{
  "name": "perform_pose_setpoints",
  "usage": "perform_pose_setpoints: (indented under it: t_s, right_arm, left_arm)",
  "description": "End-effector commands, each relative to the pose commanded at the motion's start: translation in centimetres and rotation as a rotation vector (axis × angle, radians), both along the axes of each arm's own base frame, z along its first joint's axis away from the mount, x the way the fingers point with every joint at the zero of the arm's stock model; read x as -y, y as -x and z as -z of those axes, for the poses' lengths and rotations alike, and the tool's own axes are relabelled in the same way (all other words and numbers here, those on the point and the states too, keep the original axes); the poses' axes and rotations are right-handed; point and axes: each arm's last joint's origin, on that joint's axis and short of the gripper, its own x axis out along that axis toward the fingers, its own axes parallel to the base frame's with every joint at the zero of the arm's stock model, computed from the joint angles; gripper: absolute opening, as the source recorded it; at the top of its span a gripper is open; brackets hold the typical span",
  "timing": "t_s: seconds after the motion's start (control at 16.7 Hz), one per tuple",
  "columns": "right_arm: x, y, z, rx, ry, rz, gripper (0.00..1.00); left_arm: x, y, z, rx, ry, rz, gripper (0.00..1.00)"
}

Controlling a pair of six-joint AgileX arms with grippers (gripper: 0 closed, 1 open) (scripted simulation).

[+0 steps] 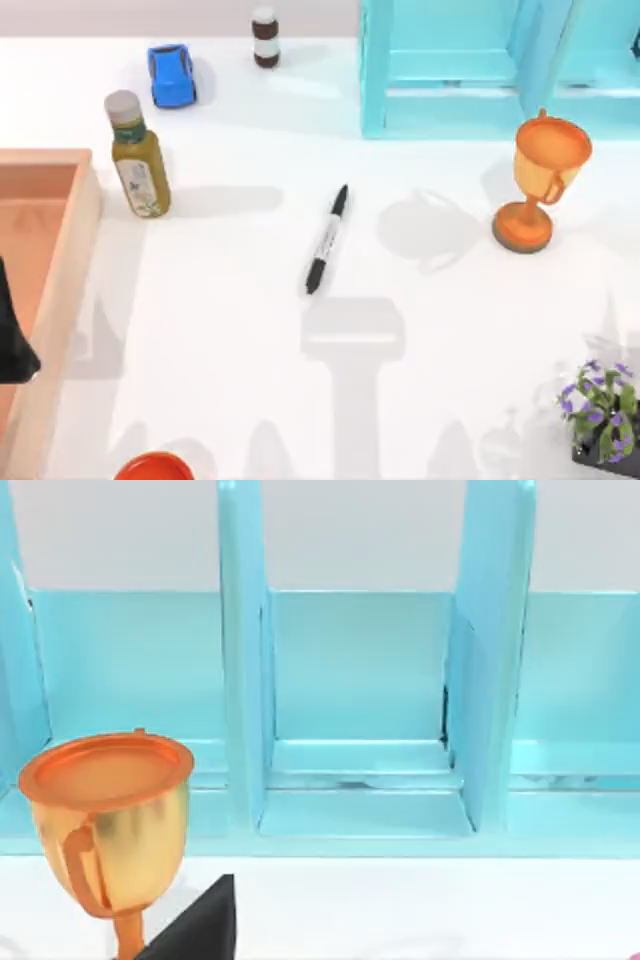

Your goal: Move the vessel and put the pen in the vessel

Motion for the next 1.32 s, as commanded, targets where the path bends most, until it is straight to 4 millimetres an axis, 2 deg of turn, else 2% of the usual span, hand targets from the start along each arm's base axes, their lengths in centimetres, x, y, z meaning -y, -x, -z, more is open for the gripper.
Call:
perform_pose_setpoints:
  t_s: [0.18, 0.3, 0.48, 0.66, 0.84, 1.02, 1.14, 1.32]
  right_arm:
    - [0.0, 0.0, 0.0, 0.000, 0.000, 0.000, 1.00]
    - [0.0, 0.0, 0.0, 0.000, 0.000, 0.000, 1.00]
    - [0.0, 0.0, 0.0, 0.000, 0.000, 0.000, 1.00]
    - [0.0, 0.0, 0.0, 0.000, 0.000, 0.000, 1.00]
    - [0.0, 0.0, 0.0, 0.000, 0.000, 0.000, 1.00]
    - [0.0, 0.0, 0.0, 0.000, 0.000, 0.000, 1.00]
    - [0.0, 0.0, 0.0, 0.000, 0.000, 0.000, 1.00]
    - [0.0, 0.0, 0.0, 0.000, 0.000, 0.000, 1.00]
  left_arm:
    - [0.0, 0.0, -0.2, -0.010, -0.001, -0.001, 1.00]
    - [-0.1, 0.0, -1.1, -0.057, -0.007, -0.005, 1.00]
    - [-0.3, -0.5, -3.6, -0.196, -0.026, -0.024, 1.00]
    - [-0.8, -2.2, -6.7, -0.411, -0.049, -0.046, 1.00]
    - [-1.7, -5.3, -9.5, -0.670, -0.067, -0.061, 1.00]
    - [-3.0, -9.7, -11.1, -0.943, -0.073, -0.060, 1.00]
    - [-4.0, -12.8, -11.4, -1.115, -0.068, -0.052, 1.00]
    - [-5.7, -17.1, -10.8, -1.335, -0.051, -0.030, 1.00]
